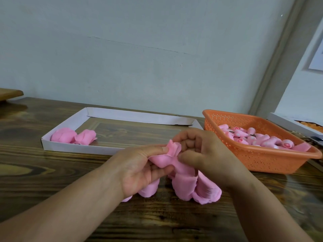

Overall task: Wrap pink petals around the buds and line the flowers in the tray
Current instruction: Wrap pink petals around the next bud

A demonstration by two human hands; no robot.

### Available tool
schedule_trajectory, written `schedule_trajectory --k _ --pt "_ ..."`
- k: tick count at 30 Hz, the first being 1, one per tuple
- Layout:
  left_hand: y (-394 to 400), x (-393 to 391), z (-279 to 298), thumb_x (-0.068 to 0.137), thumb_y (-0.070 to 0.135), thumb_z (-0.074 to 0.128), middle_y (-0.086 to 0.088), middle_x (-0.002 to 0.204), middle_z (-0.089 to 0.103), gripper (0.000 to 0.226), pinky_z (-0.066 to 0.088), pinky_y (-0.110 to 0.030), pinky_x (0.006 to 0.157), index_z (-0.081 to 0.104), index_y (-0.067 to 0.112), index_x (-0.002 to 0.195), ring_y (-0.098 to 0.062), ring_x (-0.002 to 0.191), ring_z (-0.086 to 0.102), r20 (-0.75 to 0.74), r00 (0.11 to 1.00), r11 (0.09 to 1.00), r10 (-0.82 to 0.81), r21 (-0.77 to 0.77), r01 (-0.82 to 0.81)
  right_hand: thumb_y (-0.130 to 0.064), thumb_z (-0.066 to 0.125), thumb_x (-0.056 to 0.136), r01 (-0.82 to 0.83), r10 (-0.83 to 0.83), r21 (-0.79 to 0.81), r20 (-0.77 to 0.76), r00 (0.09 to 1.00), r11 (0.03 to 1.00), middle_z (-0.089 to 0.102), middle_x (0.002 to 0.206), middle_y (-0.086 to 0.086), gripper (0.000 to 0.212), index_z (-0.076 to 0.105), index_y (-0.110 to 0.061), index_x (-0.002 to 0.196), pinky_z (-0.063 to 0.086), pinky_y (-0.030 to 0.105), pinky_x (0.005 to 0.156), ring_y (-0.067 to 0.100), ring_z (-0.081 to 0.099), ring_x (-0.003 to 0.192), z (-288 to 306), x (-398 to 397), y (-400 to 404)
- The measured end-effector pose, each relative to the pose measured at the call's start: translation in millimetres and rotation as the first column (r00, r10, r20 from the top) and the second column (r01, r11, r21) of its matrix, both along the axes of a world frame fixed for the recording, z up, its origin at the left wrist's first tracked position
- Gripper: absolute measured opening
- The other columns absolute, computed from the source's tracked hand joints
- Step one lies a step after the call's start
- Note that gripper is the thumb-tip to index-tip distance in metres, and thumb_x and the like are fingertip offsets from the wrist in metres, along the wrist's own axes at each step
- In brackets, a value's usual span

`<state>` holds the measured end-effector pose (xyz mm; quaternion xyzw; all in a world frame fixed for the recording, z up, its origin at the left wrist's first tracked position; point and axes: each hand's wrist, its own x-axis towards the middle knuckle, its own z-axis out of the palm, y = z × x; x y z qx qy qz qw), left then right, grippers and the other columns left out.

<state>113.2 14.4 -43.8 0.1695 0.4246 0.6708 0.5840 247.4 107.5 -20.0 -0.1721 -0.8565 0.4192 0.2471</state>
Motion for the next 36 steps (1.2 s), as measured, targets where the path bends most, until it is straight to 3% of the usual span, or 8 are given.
schedule_trajectory --k 3,6,9,14,17,26,31,36 --pt "-1.2 1.9 1.1 0.057 0.002 0.072 -0.016 0.093 0.074 0.03 0.06 -0.037 0.07 0.075 -0.006 0.085 -0.019 0.077 0.073 -0.015 1.0 1.0 -0.012 -0.006 0.012 0.006 0.066 0.079 -0.006 0.004 -0.098 -0.023 1.0 0.995 0.062 0.082 0.032 0.019 0.064 -0.01 0.09 0.047 0.057 0.068 0.03 0.058 0.069 -0.9 -0.5 1.9" --pt "-1.9 3.3 2.2 0.052 0.001 0.071 -0.016 0.091 0.074 0.033 0.061 -0.031 0.059 0.074 -0.006 0.084 -0.019 0.072 0.073 -0.04 0.999 0.999 -0.036 -0.017 0.035 -0.002 0.071 0.079 0.011 -0.022 -0.134 -0.081 0.996 0.991 0.065 0.079 0.029 0.007 0.066 -0.007 0.079 0.048 0.039 0.062 0.026 0.058 0.067 -2.6 -2.2 1.5" --pt "-0.7 2.1 0.0 0.055 -0.004 0.07 -0.019 0.092 0.073 0.033 0.061 -0.034 0.063 0.073 -0.007 0.087 -0.022 0.075 0.073 -0.049 0.997 0.998 -0.051 -0.041 0.049 -0.003 0.07 0.079 0.034 -0.044 -0.118 -0.081 0.996 0.992 0.065 0.074 0.027 0.008 0.065 -0.006 0.074 0.043 0.021 0.048 0.02 0.055 0.061 -4.3 -2.7 2.8" --pt "3.5 3.9 -3.8 0.071 -0.003 0.066 -0.024 0.1 0.071 0.035 0.061 -0.036 0.068 0.066 -0.012 0.104 -0.027 0.083 0.072 -0.023 1.0 1.0 -0.018 0.001 0.019 -0.004 0.07 0.078 0.142 -0.153 -0.112 -0.101 0.983 0.984 0.06 0.052 0.008 0.013 0.064 -0.006 0.067 0.04 0.019 0.044 0.01 0.051 0.048 -5.1 -5.5 3.2" --pt "4.6 1.6 -2.9 0.091 0.002 0.045 -0.028 0.103 0.068 0.024 0.061 -0.04 0.065 0.058 -0.012 0.106 -0.031 0.082 0.069 0.094 0.996 0.999 -0.006 0.047 0.001 0.0 0.069 0.079 0.178 -0.202 -0.177 -0.125 0.971 0.968 0.057 0.046 -0.001 0.019 0.062 -0.009 0.064 0.034 0.014 0.037 0.004 0.047 0.037 -4.4 -5.3 5.4" --pt "1.3 -1.2 -1.6 0.072 0.009 0.05 -0.03 0.104 0.067 0.027 0.061 -0.037 0.072 0.061 -0.008 0.091 -0.03 0.085 0.07 0.061 0.996 0.986 -0.065 0.158 0.054 0.001 0.068 0.078 0.154 -0.202 -0.223 -0.214 0.956 0.963 0.059 0.048 0.001 0.031 0.065 -0.02 0.055 0.038 0.02 0.04 0.01 0.051 0.042 -4.7 -2.9 8.7" --pt "2.2 3.8 -1.9 0.082 -0.003 0.052 -0.026 0.09 0.07 0.014 0.061 -0.032 0.063 0.063 -0.007 0.089 -0.026 0.073 0.071 -0.03 0.999 0.992 0.019 0.123 -0.015 0.006 0.063 0.079 0.096 -0.163 -0.262 -0.245 0.956 0.96 0.059 0.049 0.01 0.029 0.064 -0.013 0.057 0.039 0.019 0.04 0.015 0.051 0.041 -4.7 -3.1 9.1" --pt "1.5 6.5 0.8 0.083 -0.011 0.05 -0.02 0.088 0.067 0.018 0.059 -0.032 0.069 0.062 -0.007 0.096 -0.024 0.074 0.067 -0.091 0.994 0.994 0.062 0.1 -0.053 0.004 0.056 0.077 0.036 -0.118 -0.295 -0.264 0.957 0.955 0.054 0.044 0.005 0.024 0.062 -0.009 0.057 0.036 0.015 0.037 0.01 0.046 0.035 -4.9 -3.7 7.9"
